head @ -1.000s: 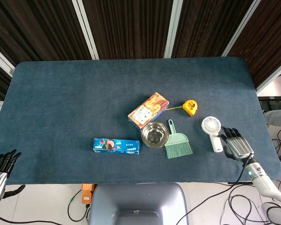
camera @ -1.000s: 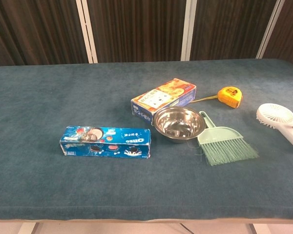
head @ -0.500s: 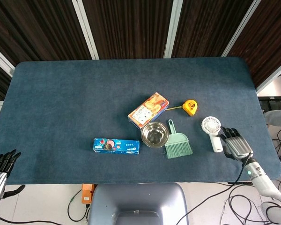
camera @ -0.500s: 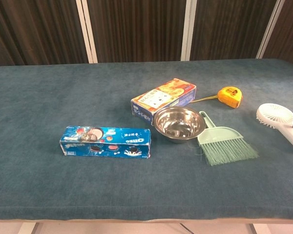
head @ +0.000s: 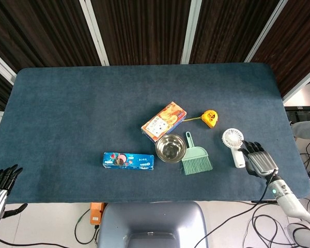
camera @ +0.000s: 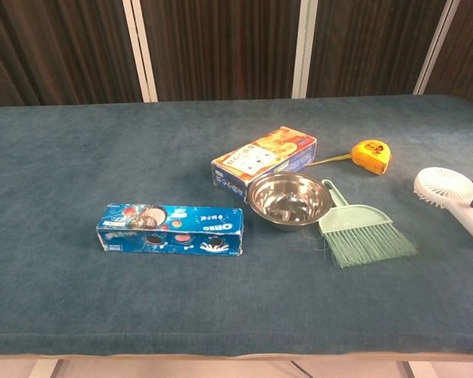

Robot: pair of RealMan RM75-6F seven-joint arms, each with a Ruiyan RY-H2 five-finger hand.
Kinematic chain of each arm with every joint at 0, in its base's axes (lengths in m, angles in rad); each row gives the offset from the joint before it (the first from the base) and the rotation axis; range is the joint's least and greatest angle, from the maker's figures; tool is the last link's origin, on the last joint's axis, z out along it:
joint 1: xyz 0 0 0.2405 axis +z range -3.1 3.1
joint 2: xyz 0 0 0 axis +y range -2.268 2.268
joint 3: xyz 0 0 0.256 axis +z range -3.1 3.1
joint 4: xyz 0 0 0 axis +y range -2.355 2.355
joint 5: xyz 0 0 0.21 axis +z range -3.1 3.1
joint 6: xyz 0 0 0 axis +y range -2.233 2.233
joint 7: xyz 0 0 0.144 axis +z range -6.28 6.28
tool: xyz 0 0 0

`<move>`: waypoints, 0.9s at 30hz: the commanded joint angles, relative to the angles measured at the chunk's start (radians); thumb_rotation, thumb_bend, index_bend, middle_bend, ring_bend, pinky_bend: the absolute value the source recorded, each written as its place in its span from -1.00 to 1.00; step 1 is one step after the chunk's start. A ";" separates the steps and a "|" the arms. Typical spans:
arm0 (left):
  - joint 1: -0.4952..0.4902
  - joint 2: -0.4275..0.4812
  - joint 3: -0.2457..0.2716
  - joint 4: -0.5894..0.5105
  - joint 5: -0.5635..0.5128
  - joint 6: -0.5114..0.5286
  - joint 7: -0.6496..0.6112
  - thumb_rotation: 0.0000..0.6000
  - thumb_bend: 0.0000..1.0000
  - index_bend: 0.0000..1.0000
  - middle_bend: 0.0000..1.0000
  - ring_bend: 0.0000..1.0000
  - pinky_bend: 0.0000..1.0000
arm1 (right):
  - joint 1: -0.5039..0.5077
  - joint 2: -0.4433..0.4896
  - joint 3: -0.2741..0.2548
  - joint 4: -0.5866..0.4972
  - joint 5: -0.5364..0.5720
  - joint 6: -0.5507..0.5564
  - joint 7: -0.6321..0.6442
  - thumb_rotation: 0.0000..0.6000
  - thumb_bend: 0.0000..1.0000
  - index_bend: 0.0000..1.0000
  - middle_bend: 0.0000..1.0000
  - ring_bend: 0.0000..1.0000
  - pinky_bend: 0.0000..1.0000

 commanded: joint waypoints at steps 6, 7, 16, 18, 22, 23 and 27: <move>0.002 0.005 -0.009 -0.020 0.014 0.029 0.004 1.00 -0.83 -1.00 -0.99 -1.00 -0.92 | -0.057 0.118 0.049 -0.169 -0.087 0.298 0.038 1.00 0.27 -0.65 -1.00 -1.00 -1.00; 0.002 0.007 -0.011 -0.026 0.016 0.035 0.006 1.00 -0.83 -1.00 -0.99 -1.00 -0.92 | -0.068 0.135 0.053 -0.196 -0.098 0.336 0.029 1.00 0.27 -0.68 -1.00 -1.00 -1.00; 0.057 -0.037 -0.088 -0.178 -0.083 0.150 0.228 1.00 -0.83 -1.00 -1.00 -1.00 -0.92 | -0.272 0.232 0.019 -0.529 -0.096 0.617 -0.285 1.00 -0.14 -1.00 -1.00 -1.00 -1.00; 0.065 -0.057 -0.073 -0.166 -0.070 0.149 0.214 1.00 -0.83 -1.00 -1.00 -1.00 -0.92 | -0.311 0.208 0.011 -0.540 -0.073 0.645 -0.330 1.00 -0.16 -1.00 -1.00 -1.00 -1.00; 0.056 -0.036 -0.052 -0.183 -0.066 0.100 0.244 1.00 -0.83 -1.00 -1.00 -1.00 -0.92 | -0.314 0.214 0.012 -0.552 -0.069 0.624 -0.345 1.00 -0.16 -1.00 -1.00 -1.00 -1.00; 0.055 -0.033 -0.053 -0.186 -0.066 0.097 0.246 1.00 -0.83 -1.00 -1.00 -1.00 -0.92 | -0.313 0.213 0.017 -0.554 -0.060 0.616 -0.350 1.00 -0.16 -1.00 -1.00 -1.00 -1.00; 0.056 -0.025 -0.050 -0.191 -0.059 0.093 0.239 1.00 -0.83 -1.00 -1.00 -1.00 -0.92 | -0.305 0.210 0.022 -0.556 -0.048 0.578 -0.365 1.00 -0.16 -1.00 -1.00 -1.00 -1.00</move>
